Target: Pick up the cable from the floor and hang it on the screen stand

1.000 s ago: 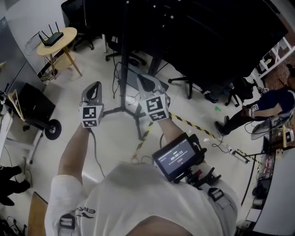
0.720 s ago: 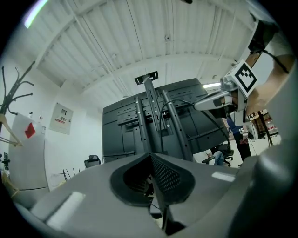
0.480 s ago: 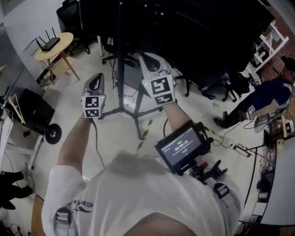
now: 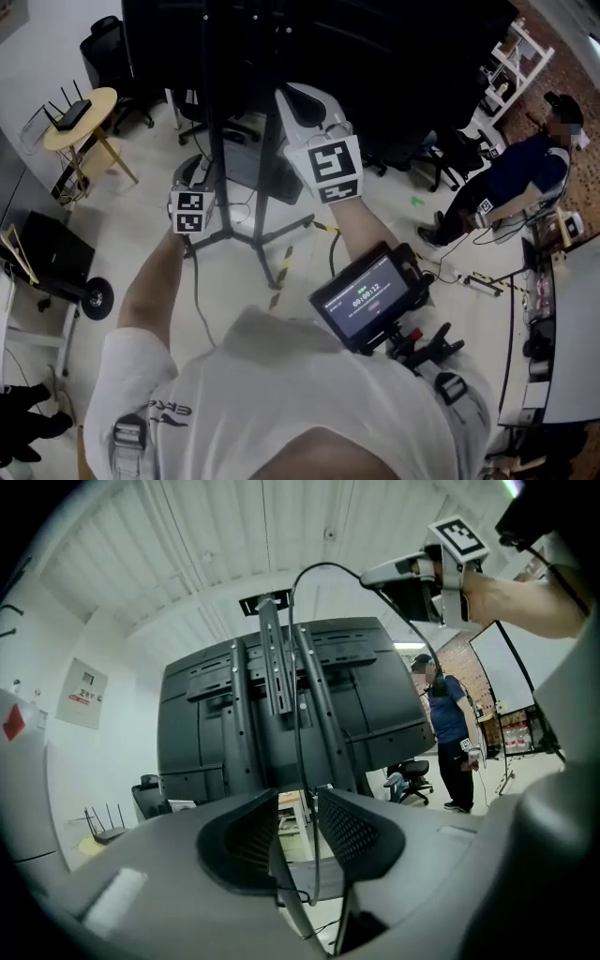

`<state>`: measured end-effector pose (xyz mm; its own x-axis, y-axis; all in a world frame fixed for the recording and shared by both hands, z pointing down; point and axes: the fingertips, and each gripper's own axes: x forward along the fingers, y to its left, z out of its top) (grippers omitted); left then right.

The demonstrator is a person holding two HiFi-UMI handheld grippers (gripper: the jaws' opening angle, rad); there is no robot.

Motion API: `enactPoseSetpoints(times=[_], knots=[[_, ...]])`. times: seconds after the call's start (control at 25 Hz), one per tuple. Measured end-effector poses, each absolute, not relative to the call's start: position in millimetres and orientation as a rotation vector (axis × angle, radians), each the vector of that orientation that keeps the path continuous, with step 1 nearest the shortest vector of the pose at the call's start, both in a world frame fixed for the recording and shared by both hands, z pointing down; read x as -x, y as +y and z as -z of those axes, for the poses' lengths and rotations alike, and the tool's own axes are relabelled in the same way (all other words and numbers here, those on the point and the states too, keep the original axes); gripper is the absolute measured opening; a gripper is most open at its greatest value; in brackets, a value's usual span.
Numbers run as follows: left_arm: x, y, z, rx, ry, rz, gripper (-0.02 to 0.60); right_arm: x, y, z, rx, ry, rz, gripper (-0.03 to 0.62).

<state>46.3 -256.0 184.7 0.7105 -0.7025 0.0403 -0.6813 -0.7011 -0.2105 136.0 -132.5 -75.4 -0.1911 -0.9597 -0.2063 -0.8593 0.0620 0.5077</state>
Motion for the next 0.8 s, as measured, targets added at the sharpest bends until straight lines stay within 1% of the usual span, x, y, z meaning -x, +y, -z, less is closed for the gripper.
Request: enactPoseSetpoints(times=[0.24, 0.48, 0.8], knots=[[-79.8, -265.9, -206.5, 2.766, 1.033, 0.253, 0.117, -147.3, -123.6, 88.7, -1.909, -2.114, 0.832, 0.025], [-97.9, -277.2, -233.0, 2.781, 1.01, 0.308, 0.115, -159.6, -114.5, 99.2, -1.95, -2.071, 0.857, 0.025], [-123.0, -273.8, -236.4, 2.793, 0.956, 0.306, 0.106, -181.2, -95.4, 112.2, -2.014, -2.044, 0.859, 0.025]])
